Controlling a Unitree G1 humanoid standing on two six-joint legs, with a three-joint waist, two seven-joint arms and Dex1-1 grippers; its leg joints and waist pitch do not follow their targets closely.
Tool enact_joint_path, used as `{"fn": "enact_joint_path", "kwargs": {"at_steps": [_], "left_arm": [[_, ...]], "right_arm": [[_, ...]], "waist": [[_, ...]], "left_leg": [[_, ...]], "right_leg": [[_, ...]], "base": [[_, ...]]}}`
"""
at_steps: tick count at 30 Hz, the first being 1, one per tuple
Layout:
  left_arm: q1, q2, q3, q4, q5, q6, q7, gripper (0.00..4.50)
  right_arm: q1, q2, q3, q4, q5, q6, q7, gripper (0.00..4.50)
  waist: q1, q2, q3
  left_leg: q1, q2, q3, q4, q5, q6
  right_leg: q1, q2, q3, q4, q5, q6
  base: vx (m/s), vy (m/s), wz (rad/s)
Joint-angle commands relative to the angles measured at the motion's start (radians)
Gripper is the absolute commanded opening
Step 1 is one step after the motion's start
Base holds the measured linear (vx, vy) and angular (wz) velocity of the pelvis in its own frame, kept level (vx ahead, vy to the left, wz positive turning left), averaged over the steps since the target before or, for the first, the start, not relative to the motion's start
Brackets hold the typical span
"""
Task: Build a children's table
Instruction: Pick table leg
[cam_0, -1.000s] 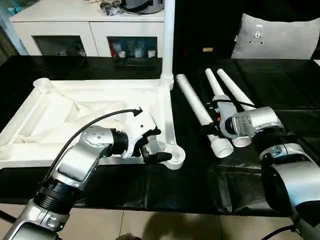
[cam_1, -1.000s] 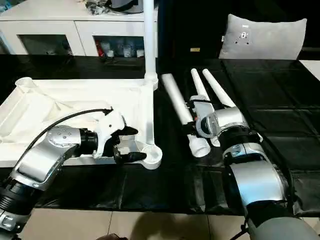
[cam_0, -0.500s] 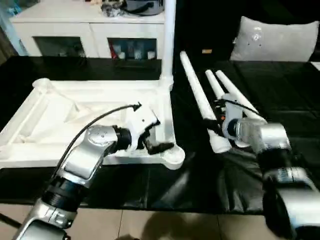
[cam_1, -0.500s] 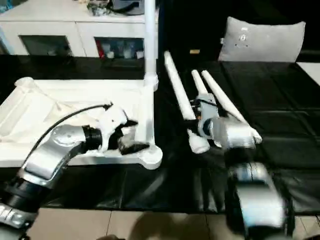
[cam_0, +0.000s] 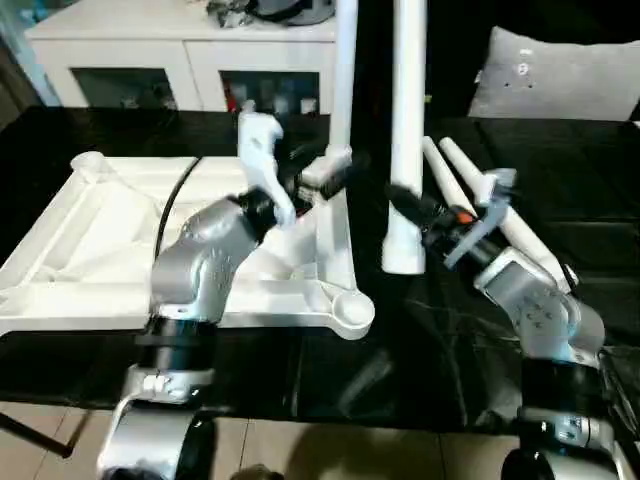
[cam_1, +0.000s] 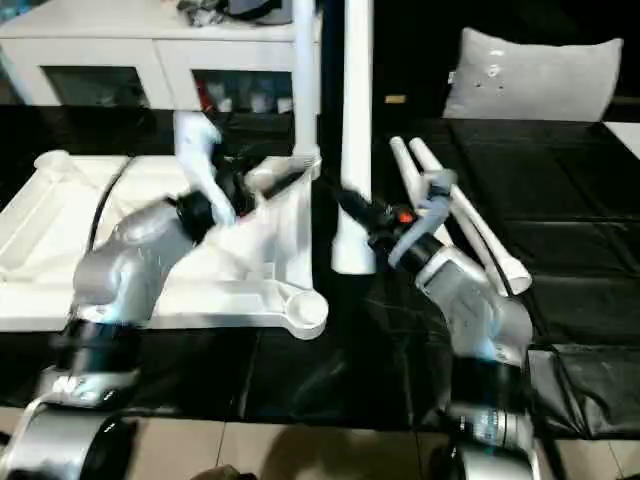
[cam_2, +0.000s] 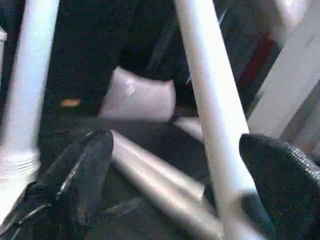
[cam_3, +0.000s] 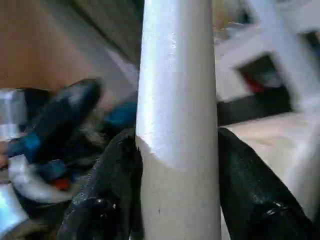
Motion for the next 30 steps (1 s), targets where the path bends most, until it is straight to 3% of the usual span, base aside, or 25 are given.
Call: {"fn": "enact_joint_path", "kwargs": {"at_steps": [1, 2, 3, 4, 5, 12, 15, 18, 20, 21, 22, 23, 24, 27, 28, 30], "left_arm": [[-0.023, -0.024, 0.032, -0.019, -0.077, 0.045, 0.015, 4.50], [-0.032, -0.050, 0.051, -0.030, -0.127, 0.067, 0.026, 4.50], [-0.037, -0.062, 0.059, -0.034, -0.147, 0.076, 0.032, 4.50], [-0.042, -0.074, 0.063, -0.040, -0.164, 0.088, 0.038, 4.50], [-0.046, -0.080, 0.064, -0.044, -0.174, 0.097, 0.041, 4.50], [-0.038, -0.088, 0.039, -0.069, -0.202, 0.160, 0.033, 4.50], [-0.020, -0.074, -0.020, -0.077, -0.150, 0.147, 0.030, 4.50], [-0.019, -0.064, -0.049, -0.073, -0.100, 0.113, 0.044, 4.50], [-0.024, -0.078, -0.054, -0.055, -0.047, 0.066, 0.108, 4.50], [-0.024, -0.078, -0.054, -0.055, -0.047, 0.066, 0.108, 4.50], [-0.031, -0.105, -0.046, -0.037, -0.003, 0.011, 0.195, 4.50], [-0.033, -0.116, -0.047, -0.032, 0.015, -0.011, 0.232, 4.50], [-0.033, -0.118, -0.047, -0.030, 0.019, -0.016, 0.240, 4.50], [-0.039, -0.156, -0.021, -0.012, 0.029, -0.058, 0.308, 4.50], [-0.042, -0.161, -0.018, -0.005, 0.034, -0.066, 0.320, 4.23], [-0.045, -0.167, -0.014, 0.010, 0.041, -0.075, 0.334, 4.16]], "right_arm": [[0.012, -0.005, 0.005, -0.056, 0.043, 0.025, 0.033, 1.86], [0.025, -0.009, 0.021, -0.076, 0.056, 0.033, 0.045, 1.86], [0.030, -0.013, 0.028, -0.083, 0.062, 0.035, 0.050, 1.86], [0.037, -0.017, 0.039, -0.092, 0.071, 0.032, 0.055, 1.86], [0.042, -0.021, 0.046, -0.097, 0.076, 0.028, 0.056, 1.86], [0.060, -0.036, 0.093, -0.133, 0.065, 0.028, 0.078, 1.86], [0.059, -0.051, 0.177, -0.128, -0.089, -0.120, 0.046, 1.86], [0.059, -0.058, 0.209, -0.132, -0.131, -0.152, 0.012, 1.86], [0.052, -0.041, 0.255, -0.109, -0.239, -0.267, -0.078, 1.86], [0.052, -0.041, 0.255, -0.109, -0.239, -0.267, -0.078, 1.86], [0.051, -0.021, 0.305, -0.076, -0.362, -0.403, -0.165, 1.86], [0.052, -0.014, 0.331, -0.055, -0.426, -0.473, -0.209, 1.86], [0.052, -0.012, 0.338, -0.049, -0.443, -0.490, -0.221, 1.86], [0.054, -0.006, 0.391, -0.011, -0.564, -0.631, -0.302, 1.86], [0.053, -0.005, 0.402, -0.002, -0.589, -0.659, -0.322, 1.86], [0.052, -0.001, 0.417, 0.013, -0.628, -0.700, -0.370, 1.86]], "waist": [[0.007, -0.013, -0.069], [0.008, -0.012, -0.068], [0.011, -0.021, -0.068], [0.014, -0.018, -0.067], [0.016, -0.018, -0.066], [0.018, -0.023, -0.066], [0.015, -0.020, -0.065], [0.014, -0.020, -0.065], [0.013, -0.023, -0.065], [0.011, -0.021, -0.064], [0.010, -0.022, -0.064], [0.005, -0.022, -0.063], [0.006, -0.021, -0.064], [0.000, -0.022, -0.067], [-0.001, -0.022, -0.067], [-0.006, -0.022, -0.067]], "left_leg": [[0.018, 0.076, -0.037, -0.060, -0.130, 0.070], [0.019, 0.076, -0.037, -0.060, -0.134, 0.064], [0.020, 0.077, -0.036, -0.060, -0.138, 0.059], [0.019, 0.077, -0.038, -0.061, -0.135, 0.057], [0.019, 0.078, -0.039, -0.063, -0.139, 0.053], [0.015, 0.074, -0.039, -0.064, -0.118, 0.051], [0.017, 0.077, -0.040, -0.066, -0.120, 0.035], [0.018, 0.077, -0.040, -0.067, -0.132, 0.032], [0.017, 0.077, -0.041, -0.067, -0.129, 0.030], [0.017, 0.077, -0.041, -0.067, -0.131, 0.023], [0.017, 0.078, -0.041, -0.068, -0.136, 0.021], [0.016, 0.075, -0.040, -0.067, -0.144, 0.011], [0.016, 0.076, -0.042, -0.067, -0.147, 0.009], [0.014, 0.076, -0.042, -0.065, -0.133, 0.028], [0.012, 0.077, -0.043, -0.065, -0.127, 0.029], [0.012, 0.073, -0.040, -0.064, -0.134, 0.048]], "right_leg": [[0.048, -0.109, 0.062, -0.088, -0.227, -0.176], [0.049, -0.109, 0.062, -0.089, -0.244, -0.170], [0.048, -0.111, 0.063, -0.094, -0.269, -0.159], [0.049, -0.111, 0.062, -0.093, -0.276, -0.156], [0.046, -0.109, 0.063, -0.097, -0.301, -0.137], [0.048, -0.108, 0.064, -0.098, -0.301, -0.107], [0.043, -0.106, 0.064, -0.097, -0.294, -0.097], [0.044, -0.108, 0.066, -0.098, -0.304, -0.092], [0.045, -0.108, 0.066, -0.098, -0.299, -0.088], [0.043, -0.108, 0.065, -0.097, -0.295, -0.088], [0.043, -0.109, 0.065, -0.099, -0.299, -0.089], [0.042, -0.109, 0.065, -0.100, -0.305, -0.087], [0.042, -0.111, 0.064, -0.100, -0.308, -0.087], [0.046, -0.106, 0.065, -0.093, -0.252, -0.103], [0.045, -0.107, 0.065, -0.091, -0.236, -0.105], [0.048, -0.105, 0.066, -0.089, -0.213, -0.116]], "base": [[0.000, 0.000, 0.00], [0.000, 0.000, 0.00], [0.000, 0.000, 0.00], [0.000, 0.000, 0.00], [0.000, 0.000, 0.00], [0.000, 0.000, 0.00], [0.000, 0.000, 0.00], [0.000, 0.000, 0.00], [0.000, 0.000, 0.00], [0.000, 0.000, 0.00], [0.000, 0.000, 0.00], [0.000, 0.000, 0.00], [0.000, 0.000, 0.00], [0.000, 0.000, 0.00], [0.000, 0.000, 0.00], [0.000, 0.000, 0.00]]}}
